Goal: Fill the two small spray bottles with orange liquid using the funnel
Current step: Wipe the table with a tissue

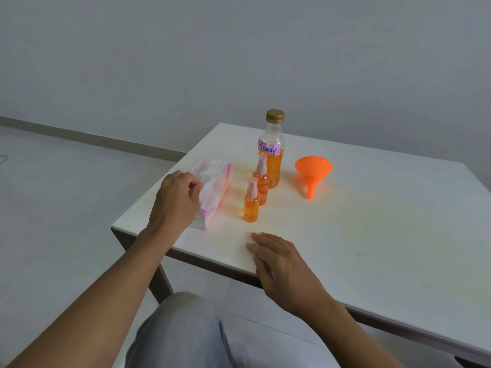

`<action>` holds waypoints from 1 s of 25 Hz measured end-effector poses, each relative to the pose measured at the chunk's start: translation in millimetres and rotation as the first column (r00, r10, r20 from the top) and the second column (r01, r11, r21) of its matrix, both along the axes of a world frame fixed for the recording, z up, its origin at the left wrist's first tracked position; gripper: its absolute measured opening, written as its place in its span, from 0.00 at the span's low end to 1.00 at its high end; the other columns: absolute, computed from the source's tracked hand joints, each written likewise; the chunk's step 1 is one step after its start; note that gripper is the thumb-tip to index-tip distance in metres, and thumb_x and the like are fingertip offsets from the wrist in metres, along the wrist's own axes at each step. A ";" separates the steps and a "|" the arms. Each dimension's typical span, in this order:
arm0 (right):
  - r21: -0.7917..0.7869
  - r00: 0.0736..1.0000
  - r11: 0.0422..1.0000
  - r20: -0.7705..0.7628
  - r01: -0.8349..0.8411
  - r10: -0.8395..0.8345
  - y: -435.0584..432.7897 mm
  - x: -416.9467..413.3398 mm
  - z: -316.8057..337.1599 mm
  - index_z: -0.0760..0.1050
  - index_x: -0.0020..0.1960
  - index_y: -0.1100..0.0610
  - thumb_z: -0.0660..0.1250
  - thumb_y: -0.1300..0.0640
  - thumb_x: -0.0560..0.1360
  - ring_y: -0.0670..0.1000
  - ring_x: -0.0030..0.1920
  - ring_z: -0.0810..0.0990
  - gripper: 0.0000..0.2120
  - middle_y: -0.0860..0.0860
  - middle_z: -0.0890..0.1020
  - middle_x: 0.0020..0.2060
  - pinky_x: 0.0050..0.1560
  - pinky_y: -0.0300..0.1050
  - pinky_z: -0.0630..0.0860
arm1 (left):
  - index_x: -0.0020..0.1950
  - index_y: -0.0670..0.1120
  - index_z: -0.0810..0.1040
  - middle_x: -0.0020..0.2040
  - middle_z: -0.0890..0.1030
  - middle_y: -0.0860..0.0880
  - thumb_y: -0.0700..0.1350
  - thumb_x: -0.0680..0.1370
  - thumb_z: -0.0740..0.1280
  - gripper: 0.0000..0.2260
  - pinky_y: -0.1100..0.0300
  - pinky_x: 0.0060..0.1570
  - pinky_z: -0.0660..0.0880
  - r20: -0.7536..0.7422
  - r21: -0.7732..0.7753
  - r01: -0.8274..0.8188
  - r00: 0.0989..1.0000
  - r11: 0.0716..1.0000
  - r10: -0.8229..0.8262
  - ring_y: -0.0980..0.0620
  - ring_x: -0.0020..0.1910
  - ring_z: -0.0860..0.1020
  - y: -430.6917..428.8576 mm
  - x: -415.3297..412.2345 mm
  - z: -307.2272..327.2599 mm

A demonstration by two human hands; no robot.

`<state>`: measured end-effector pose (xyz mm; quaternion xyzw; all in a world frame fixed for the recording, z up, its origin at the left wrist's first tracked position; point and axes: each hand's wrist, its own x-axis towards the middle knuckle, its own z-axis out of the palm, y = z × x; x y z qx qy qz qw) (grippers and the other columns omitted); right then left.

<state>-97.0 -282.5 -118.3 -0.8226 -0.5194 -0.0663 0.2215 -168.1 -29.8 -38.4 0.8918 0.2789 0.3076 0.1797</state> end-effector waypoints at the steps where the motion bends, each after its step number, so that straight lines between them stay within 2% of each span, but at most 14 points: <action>1: -0.001 1.000 1.000 -0.003 -0.001 0.001 -0.6 0.4 -0.2 0.77 0.70 0.51 0.61 0.52 0.83 0.50 0.73 0.73 0.17 0.47 0.77 0.71 0.74 0.40 0.60 | 0.46 0.45 0.79 0.47 0.80 0.47 0.40 0.79 0.65 0.04 0.53 0.45 0.78 0.002 0.006 -0.006 1.000 1.000 0.006 0.46 0.49 0.77 -0.8 0.8 1.4; 6: -0.009 1.000 1.000 -0.022 -0.023 0.023 -0.6 1.2 1.1 0.76 0.71 0.50 0.60 0.52 0.83 0.49 0.74 0.71 0.18 0.47 0.75 0.73 0.75 0.40 0.58 | 0.51 0.45 0.77 0.49 0.79 0.49 0.44 0.82 0.62 0.05 0.57 0.42 0.75 0.121 0.027 -0.027 0.992 0.999 0.024 0.47 0.50 0.77 -12.2 -3.9 21.0; 9: 0.063 0.986 0.997 -0.153 -0.049 0.058 -3.9 1.2 15.2 0.78 0.70 0.50 0.63 0.54 0.82 0.47 0.72 0.73 0.17 0.46 0.77 0.71 0.75 0.47 0.69 | 0.54 0.47 0.75 0.53 0.80 0.49 0.47 0.82 0.60 0.06 0.60 0.40 0.76 0.169 -0.005 0.011 0.986 1.000 -0.010 0.49 0.51 0.77 -31.2 -13.0 44.4; 10: 0.155 0.979 0.988 -0.198 -0.015 0.046 -6.9 1.4 26.1 0.78 0.69 0.50 0.66 0.55 0.81 0.46 0.69 0.75 0.17 0.45 0.78 0.69 0.71 0.48 0.73 | 0.54 0.48 0.75 0.53 0.80 0.50 0.48 0.83 0.60 0.06 0.62 0.40 0.75 0.181 -0.017 0.065 0.982 0.998 -0.061 0.51 0.51 0.78 -39.9 -16.6 53.5; 12: 0.407 0.986 0.910 -0.167 0.083 -0.015 -16.0 3.9 55.7 0.76 0.69 0.52 0.72 0.58 0.77 0.46 0.64 0.78 0.21 0.46 0.78 0.66 0.65 0.47 0.77 | 0.54 0.50 0.75 0.52 0.80 0.52 0.50 0.83 0.60 0.06 0.65 0.41 0.75 0.139 -0.037 0.236 0.964 0.971 -0.228 0.54 0.50 0.78 -60.9 -23.0 71.9; 14: 0.533 0.995 0.841 -0.073 0.093 -0.064 -32.1 9.2 87.3 0.70 0.73 0.55 0.76 0.59 0.73 0.48 0.67 0.74 0.30 0.48 0.73 0.69 0.68 0.43 0.74 | 0.54 0.53 0.75 0.50 0.80 0.56 0.51 0.82 0.60 0.06 0.68 0.44 0.74 0.013 -0.081 0.437 0.899 0.896 -0.438 0.57 0.50 0.77 -86.1 -23.8 85.7; 16: 0.490 0.998 0.871 -0.055 0.041 -0.016 -51.9 16.9 106.9 0.65 0.76 0.57 0.77 0.59 0.72 0.48 0.77 0.65 0.37 0.48 0.67 0.76 0.76 0.43 0.64 | 0.52 0.56 0.77 0.49 0.80 0.59 0.50 0.81 0.62 0.05 0.73 0.47 0.71 -0.103 -0.126 0.588 0.793 0.799 -0.600 0.60 0.51 0.76 -110.0 -17.7 91.9; 17: 0.431 0.996 0.902 -0.094 0.037 0.005 -63.2 20.5 110.0 0.63 0.78 0.56 0.78 0.59 0.72 0.47 0.80 0.60 0.39 0.46 0.65 0.78 0.78 0.46 0.60 | 0.51 0.56 0.78 0.49 0.81 0.60 0.49 0.81 0.63 0.05 0.72 0.48 0.71 -0.130 -0.141 0.641 0.744 0.754 -0.656 0.61 0.51 0.76 -121.9 -11.4 91.9; 18: 0.378 0.990 0.925 -0.142 0.045 0.010 -73.7 24.0 109.4 0.63 0.78 0.53 0.78 0.59 0.73 0.46 0.80 0.60 0.38 0.43 0.67 0.77 0.79 0.49 0.58 | 0.51 0.54 0.79 0.48 0.81 0.59 0.48 0.81 0.64 0.05 0.69 0.49 0.72 -0.125 -0.159 0.680 0.705 0.716 -0.698 0.60 0.52 0.76 -132.2 -4.0 90.3; 19: 0.347 0.981 0.935 -0.194 0.074 -0.006 -83.3 26.6 106.7 0.67 0.76 0.50 0.77 0.59 0.73 0.44 0.78 0.65 0.35 0.39 0.72 0.73 0.79 0.52 0.59 | 0.51 0.52 0.81 0.48 0.82 0.59 0.47 0.80 0.65 0.05 0.67 0.49 0.72 -0.095 -0.174 0.710 0.678 0.683 -0.729 0.60 0.52 0.76 -141.1 3.9 87.8; 21: 0.318 0.935 0.928 -0.346 0.194 -0.076 -100.5 32.4 102.3 0.77 0.66 0.44 0.77 0.57 0.74 0.41 0.64 0.78 0.23 0.35 0.82 0.58 0.71 0.50 0.71 | 0.51 0.49 0.82 0.46 0.82 0.58 0.44 0.79 0.67 0.05 0.68 0.49 0.73 -0.011 -0.186 0.757 0.636 0.626 -0.772 0.58 0.51 0.77 -154.1 21.6 79.4; 23: 0.300 0.847 0.899 -0.516 0.318 -0.128 -115.5 40.2 102.6 0.84 0.53 0.45 0.75 0.54 0.76 0.43 0.51 0.83 0.08 0.39 0.86 0.47 0.53 0.44 0.79 | 0.50 0.48 0.82 0.46 0.82 0.56 0.44 0.79 0.67 0.04 0.67 0.49 0.74 0.058 -0.188 0.779 0.617 0.598 -0.785 0.55 0.50 0.79 -163.5 40.6 64.6; 24: 0.283 0.813 0.882 -0.557 0.377 -0.169 -122.7 45.0 101.9 0.85 0.48 0.47 0.73 0.54 0.77 0.44 0.46 0.83 0.02 0.41 0.86 0.42 0.45 0.41 0.79 | 0.51 0.48 0.82 0.47 0.81 0.55 0.45 0.79 0.67 0.04 0.68 0.49 0.74 0.089 -0.188 0.775 0.625 0.603 -0.775 0.55 0.50 0.79 -167.6 49.3 55.0; 25: 0.258 0.795 0.857 -0.553 0.446 -0.247 -132.1 51.9 100.4 0.85 0.45 0.49 0.73 0.53 0.77 0.44 0.41 0.83 0.03 0.43 0.86 0.39 0.40 0.39 0.77 | 0.52 0.49 0.81 0.48 0.81 0.55 0.46 0.80 0.66 0.05 0.68 0.49 0.73 0.111 -0.190 0.762 0.643 0.619 -0.757 0.55 0.50 0.78 -172.3 59.2 43.8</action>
